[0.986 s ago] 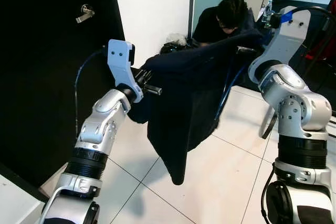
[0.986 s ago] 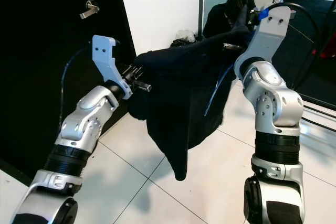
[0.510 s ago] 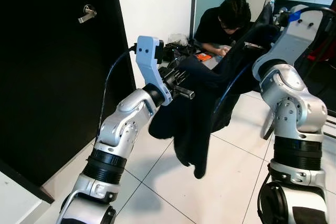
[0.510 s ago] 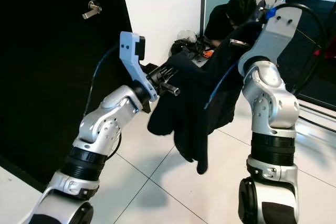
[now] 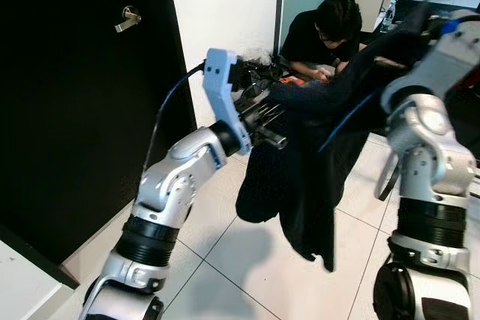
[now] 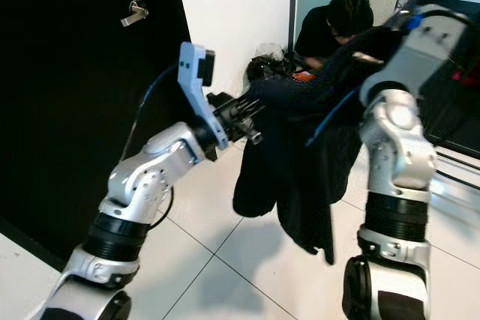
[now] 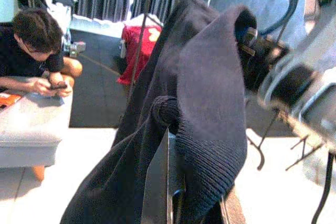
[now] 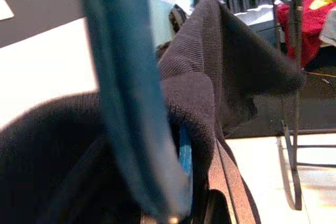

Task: Hang hanger

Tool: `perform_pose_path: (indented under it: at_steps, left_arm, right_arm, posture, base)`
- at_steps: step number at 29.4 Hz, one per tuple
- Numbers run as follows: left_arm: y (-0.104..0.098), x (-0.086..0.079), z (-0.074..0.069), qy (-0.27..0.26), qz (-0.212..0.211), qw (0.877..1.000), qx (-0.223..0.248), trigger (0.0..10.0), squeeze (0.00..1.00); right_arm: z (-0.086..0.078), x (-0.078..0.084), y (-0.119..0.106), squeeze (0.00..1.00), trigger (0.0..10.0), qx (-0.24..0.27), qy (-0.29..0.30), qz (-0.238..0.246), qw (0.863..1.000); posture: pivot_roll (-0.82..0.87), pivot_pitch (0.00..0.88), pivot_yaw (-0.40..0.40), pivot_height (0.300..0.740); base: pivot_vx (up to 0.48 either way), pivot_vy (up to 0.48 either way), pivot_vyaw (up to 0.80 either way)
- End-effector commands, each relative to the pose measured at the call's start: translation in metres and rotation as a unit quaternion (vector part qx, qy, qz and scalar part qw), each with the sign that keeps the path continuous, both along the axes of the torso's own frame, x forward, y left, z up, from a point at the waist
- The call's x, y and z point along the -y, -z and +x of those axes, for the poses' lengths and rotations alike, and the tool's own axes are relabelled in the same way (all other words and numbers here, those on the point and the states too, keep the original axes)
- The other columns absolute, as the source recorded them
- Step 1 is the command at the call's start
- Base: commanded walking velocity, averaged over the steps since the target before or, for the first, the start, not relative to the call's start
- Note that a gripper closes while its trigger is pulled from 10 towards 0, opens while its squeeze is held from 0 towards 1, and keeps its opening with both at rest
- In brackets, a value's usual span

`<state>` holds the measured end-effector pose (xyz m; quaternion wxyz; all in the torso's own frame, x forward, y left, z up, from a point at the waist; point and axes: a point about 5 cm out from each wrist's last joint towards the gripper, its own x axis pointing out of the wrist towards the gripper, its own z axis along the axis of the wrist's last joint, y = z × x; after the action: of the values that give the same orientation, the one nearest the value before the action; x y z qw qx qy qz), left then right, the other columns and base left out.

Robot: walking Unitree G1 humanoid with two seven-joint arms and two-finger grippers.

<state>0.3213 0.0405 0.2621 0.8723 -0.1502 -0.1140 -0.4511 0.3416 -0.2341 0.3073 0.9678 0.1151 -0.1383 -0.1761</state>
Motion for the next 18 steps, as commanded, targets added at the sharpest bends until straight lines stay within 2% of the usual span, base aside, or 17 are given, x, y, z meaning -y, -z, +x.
perform_pose_path:
  at_steps: [1, 4, 10, 11, 13, 15, 18]
  left_arm:
    - [0.003, -0.006, -0.004, 0.005, 0.024, 1.0, 0.013, 0.0, 0.0]
    - [0.01, -0.008, -0.009, 0.019, 0.049, 0.999, 0.012, 0.0, 0.0]
    - [0.01, -0.003, -0.017, 0.047, 0.05, 0.998, 0.014, 0.0, 0.0]
    - [0.01, -0.003, -0.017, 0.047, 0.05, 0.998, 0.014, 0.0, 0.0]
    - [0.005, 0.008, -0.023, 0.076, 0.033, 0.996, 0.019, 0.0, 0.0]
    - [0.005, 0.008, -0.023, 0.076, 0.033, 0.996, 0.019, 0.0, 0.0]
    - [-0.003, 0.019, -0.027, 0.096, 0.007, 0.995, 0.019, 0.0, 0.0]
  right_arm:
    - [-0.003, 0.012, -0.012, 0.0, 0.0, 0.032, 0.023, 0.018, 0.999]
    - [-0.005, 0.023, -0.016, 0.0, 0.0, 0.05, 0.039, 0.055, 0.997]
    - [-0.008, 0.032, -0.019, 0.0, 0.0, 0.066, 0.057, 0.073, 0.994]
    - [-0.008, 0.032, -0.019, 0.0, 0.0, 0.066, 0.057, 0.073, 0.994]
    - [-0.006, 0.029, -0.02, 0.0, 0.0, 0.069, 0.056, 0.073, 0.993]
    - [-0.006, 0.029, -0.02, 0.0, 0.0, 0.069, 0.056, 0.073, 0.993]
    - [-0.001, 0.015, -0.015, 0.0, 0.0, 0.062, 0.041, 0.067, 0.995]
  posture:
    - [0.01, 0.061, 0.034, 0.74]
    - [0.01, 0.062, 0.042, 0.74]
    - [0.01, 0.061, 0.045, 0.74]
    - [0.01, 0.061, 0.045, 0.74]
    - [0.01, 0.063, 0.049, 0.74]
    - [0.01, 0.063, 0.049, 0.74]
    - [0.01, 0.063, 0.048, 0.74]
  base:
    - [0.0, 0.0, 0.0]
    - [0.0, 0.0, 0.0]
    - [0.0, 0.0, 0.0]
    - [0.0, 0.0, 0.0]
    - [0.0, 0.0, 0.0]
    - [0.0, 0.0, 0.0]
    - [0.0, 0.0, 0.0]
